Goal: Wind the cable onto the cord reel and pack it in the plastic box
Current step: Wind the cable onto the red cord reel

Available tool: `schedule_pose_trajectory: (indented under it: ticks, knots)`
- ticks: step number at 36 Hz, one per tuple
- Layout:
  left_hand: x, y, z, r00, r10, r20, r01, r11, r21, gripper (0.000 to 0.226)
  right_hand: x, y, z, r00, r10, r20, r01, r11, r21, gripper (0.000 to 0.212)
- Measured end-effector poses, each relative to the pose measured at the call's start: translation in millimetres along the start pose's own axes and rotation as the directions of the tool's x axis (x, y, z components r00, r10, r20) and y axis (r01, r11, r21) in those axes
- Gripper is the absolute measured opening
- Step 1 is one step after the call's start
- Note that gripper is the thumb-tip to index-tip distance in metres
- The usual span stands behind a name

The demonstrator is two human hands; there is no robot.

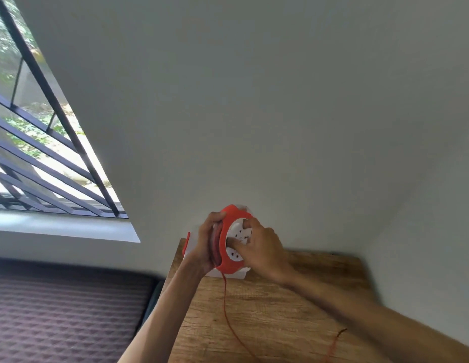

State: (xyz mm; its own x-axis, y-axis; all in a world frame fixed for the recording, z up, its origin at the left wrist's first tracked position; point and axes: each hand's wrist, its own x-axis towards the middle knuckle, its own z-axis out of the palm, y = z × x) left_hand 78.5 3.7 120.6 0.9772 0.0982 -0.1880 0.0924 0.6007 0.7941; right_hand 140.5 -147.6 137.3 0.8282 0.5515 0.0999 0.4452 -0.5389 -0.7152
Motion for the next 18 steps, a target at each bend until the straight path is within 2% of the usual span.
schedule_pose_trajectory:
  ticks: [2,4,6,7,9,11,13,14,16,18]
  knots:
    - [-0.2,-1.6,-1.0,0.999,0.010,-0.040,-0.011,1.000,-0.017,0.076,4.1,-6.1,-0.3,0.979,0.201,0.019,-0.199,0.950,0.242,0.048]
    - [1.5,-4.4,2.9,0.996,0.058,-0.061,-0.062,0.996,-0.069,0.077,13.4,-4.9,-4.2,0.943,0.326,0.071,-0.329,0.875,0.356,0.060]
    - [3.6,-6.4,7.6,0.991,0.108,-0.083,-0.115,0.990,-0.085,0.081,19.9,-0.6,-4.1,0.901,0.426,0.085,-0.424,0.819,0.387,0.063]
    - [4.5,-7.2,9.3,0.989,0.119,-0.093,-0.128,0.988,-0.092,0.082,22.5,3.9,-2.6,0.880,0.471,0.069,-0.457,0.796,0.396,0.058]
    - [5.3,-9.5,10.6,0.988,0.127,-0.085,-0.135,0.986,-0.097,0.086,25.2,12.3,-1.4,0.865,0.501,0.013,-0.471,0.804,0.363,0.053]
    - [6.5,-12.7,9.5,0.991,0.121,-0.057,-0.125,0.989,-0.080,0.093,23.6,18.7,-2.1,0.922,0.380,-0.070,-0.362,0.913,0.188,0.056]
    - [7.7,-14.8,3.9,0.993,0.099,-0.064,-0.106,0.987,-0.120,0.091,17.1,20.2,-3.9,0.987,0.111,-0.118,-0.122,0.989,-0.089,0.057]
    - [7.6,-15.2,1.2,0.992,0.090,-0.083,-0.101,0.985,-0.142,0.090,12.5,19.0,-5.1,0.992,-0.032,-0.120,0.005,0.975,-0.222,0.054]
    - [6.8,-15.4,-1.6,0.991,0.071,-0.117,-0.089,0.983,-0.158,0.093,5.2,17.0,-7.6,0.949,-0.302,-0.092,0.244,0.886,-0.394,0.039]
    - [6.6,-18.3,-4.8,0.987,0.046,-0.151,-0.070,0.985,-0.160,0.098,2.7,18.7,-10.3,0.845,-0.535,-0.011,0.468,0.748,-0.470,0.033]
